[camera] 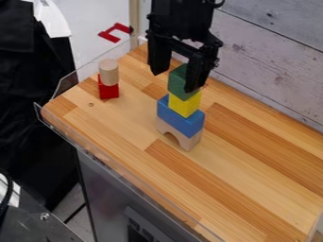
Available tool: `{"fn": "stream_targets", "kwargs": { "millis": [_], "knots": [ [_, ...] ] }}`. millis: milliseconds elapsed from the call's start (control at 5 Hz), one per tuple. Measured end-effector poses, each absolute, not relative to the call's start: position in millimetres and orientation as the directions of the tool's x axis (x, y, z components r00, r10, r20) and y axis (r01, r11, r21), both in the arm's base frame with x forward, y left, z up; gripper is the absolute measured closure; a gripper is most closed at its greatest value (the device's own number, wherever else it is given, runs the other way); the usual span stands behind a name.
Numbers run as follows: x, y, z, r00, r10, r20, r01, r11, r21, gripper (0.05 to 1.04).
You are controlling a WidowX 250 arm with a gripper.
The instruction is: Remove the green cube from the yellow cube and put it on the left
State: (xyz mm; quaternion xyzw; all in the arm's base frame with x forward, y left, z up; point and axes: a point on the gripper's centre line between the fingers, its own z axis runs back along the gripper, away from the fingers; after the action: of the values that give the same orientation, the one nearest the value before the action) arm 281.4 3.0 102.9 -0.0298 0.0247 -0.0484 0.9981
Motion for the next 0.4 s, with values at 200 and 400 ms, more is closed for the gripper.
{"fn": "stream_targets", "kwargs": {
  "millis": [200,400],
  "knots": [
    [281.8,3.1,102.2,0.995,-0.095,-0.044,0.092,0.993,-0.069,0.487],
    [280.6,5.4,102.8,0.995,-0.088,-0.048,0.085,0.993,-0.077,0.539]
  ]
}}
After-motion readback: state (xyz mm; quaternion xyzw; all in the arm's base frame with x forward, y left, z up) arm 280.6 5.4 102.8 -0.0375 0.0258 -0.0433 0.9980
